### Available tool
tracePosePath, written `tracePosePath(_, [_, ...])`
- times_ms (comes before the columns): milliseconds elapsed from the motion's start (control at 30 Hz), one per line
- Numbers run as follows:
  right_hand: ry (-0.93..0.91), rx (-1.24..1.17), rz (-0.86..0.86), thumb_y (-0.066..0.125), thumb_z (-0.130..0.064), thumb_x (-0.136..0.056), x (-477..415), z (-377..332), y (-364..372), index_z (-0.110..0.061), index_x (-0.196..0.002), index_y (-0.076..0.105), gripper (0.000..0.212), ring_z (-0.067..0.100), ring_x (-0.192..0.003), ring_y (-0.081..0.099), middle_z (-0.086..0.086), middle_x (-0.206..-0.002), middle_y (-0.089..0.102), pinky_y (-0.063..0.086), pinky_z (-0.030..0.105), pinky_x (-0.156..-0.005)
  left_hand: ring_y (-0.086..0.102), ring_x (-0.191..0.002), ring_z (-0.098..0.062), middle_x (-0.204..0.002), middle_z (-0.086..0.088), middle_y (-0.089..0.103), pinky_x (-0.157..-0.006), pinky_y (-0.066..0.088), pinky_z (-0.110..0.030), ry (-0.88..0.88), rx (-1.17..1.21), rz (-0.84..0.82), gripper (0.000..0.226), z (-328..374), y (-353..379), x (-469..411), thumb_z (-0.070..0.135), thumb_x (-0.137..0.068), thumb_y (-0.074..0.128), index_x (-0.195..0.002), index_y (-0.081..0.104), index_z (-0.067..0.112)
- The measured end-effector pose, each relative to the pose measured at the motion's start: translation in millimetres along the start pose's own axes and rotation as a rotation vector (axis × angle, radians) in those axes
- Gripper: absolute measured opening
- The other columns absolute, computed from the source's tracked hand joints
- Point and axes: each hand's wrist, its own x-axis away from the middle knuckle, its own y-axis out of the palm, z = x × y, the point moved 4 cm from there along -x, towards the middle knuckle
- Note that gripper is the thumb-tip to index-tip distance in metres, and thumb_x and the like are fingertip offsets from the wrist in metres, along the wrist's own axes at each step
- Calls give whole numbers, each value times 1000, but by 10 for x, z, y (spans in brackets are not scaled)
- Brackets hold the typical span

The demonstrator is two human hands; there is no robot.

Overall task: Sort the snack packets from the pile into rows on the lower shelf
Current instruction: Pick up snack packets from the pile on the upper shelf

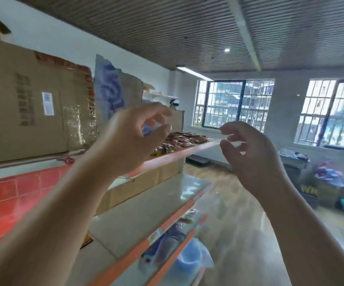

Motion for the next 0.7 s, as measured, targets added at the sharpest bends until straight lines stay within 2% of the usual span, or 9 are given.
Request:
tracePosePath(133, [37, 26, -24, 68, -28, -92, -255, 580, 162, -54, -102, 62, 28, 0, -94, 60, -44, -101, 59, 60, 46, -73, 53, -95, 25, -99, 39, 63, -61, 40, 1, -1, -46, -35, 23, -413, 363, -325, 50, -94, 60, -117, 60, 55])
tracePosePath(200, [27, 36, -33, 64, -38, -87, -436, 874, 334, -53, -104, 62, 23, 0, -92, 61, -41, -104, 59, 57, 39, -69, 53, -94, 25, -100, 47, 58, -61, 42, -4, -2, -66, -46, 23, -667, 533, -502, 54, -93, 58, -116, 59, 58])
tracePosePath(267, [1, 52, -38, 60, -40, -83, -642, 1149, 529, -52, -105, 61, 25, -4, -92, 60, -36, -106, 60, 49, 28, -70, 55, -95, 20, -104, 46, 58, -68, 43, -12, 5, -99, -64, 26, -916, 692, -682, 58, -91, 56, -116, 58, 60])
tracePosePath(400, [-23, 54, -125, 67, -26, -92, -1218, 1798, 1041, -42, -108, 66, 23, -6, -96, 60, -31, -104, 65, 50, 27, -78, 59, -96, 13, -104, 36, 63, -75, 54, -25, -22, -200, -132, 29, -1442, 991, -1189, 60, -91, 55, -119, 62, 53])
tracePosePath(533, [-42, 50, -220, 65, -37, -88, -1711, 2265, 1501, -48, -109, 63, 24, -14, -89, 57, -40, -96, 61, 42, 19, -67, 61, -93, 10, -100, 31, 65, -78, 56, -24, -67, -359, -292, 31, -1832, 1253, -1652, 57, -94, 58, -124, 62, 52])
tracePosePath(600, [-55, 32, -227, 60, -44, -83, -1920, 2420, 1661, -52, -107, 61, 25, -16, -90, 57, -46, -96, 58, 42, 18, -67, 62, -95, 6, -102, 29, 65, -80, 57, -25, -83, -422, -362, 32, -1964, 1363, -1823, 55, -95, 58, -126, 60, 51])
tracePosePath(700, [-46, -18, -245, 56, -53, -79, -2186, 2687, 1866, -55, -106, 59, 27, -9, -91, 61, -35, -97, 64, 49, 24, -73, 62, -98, 5, -105, 27, 65, -81, 54, -22, -88, -494, -421, 35, -2098, 1507, -2044, 55, -95, 58, -129, 59, 50])
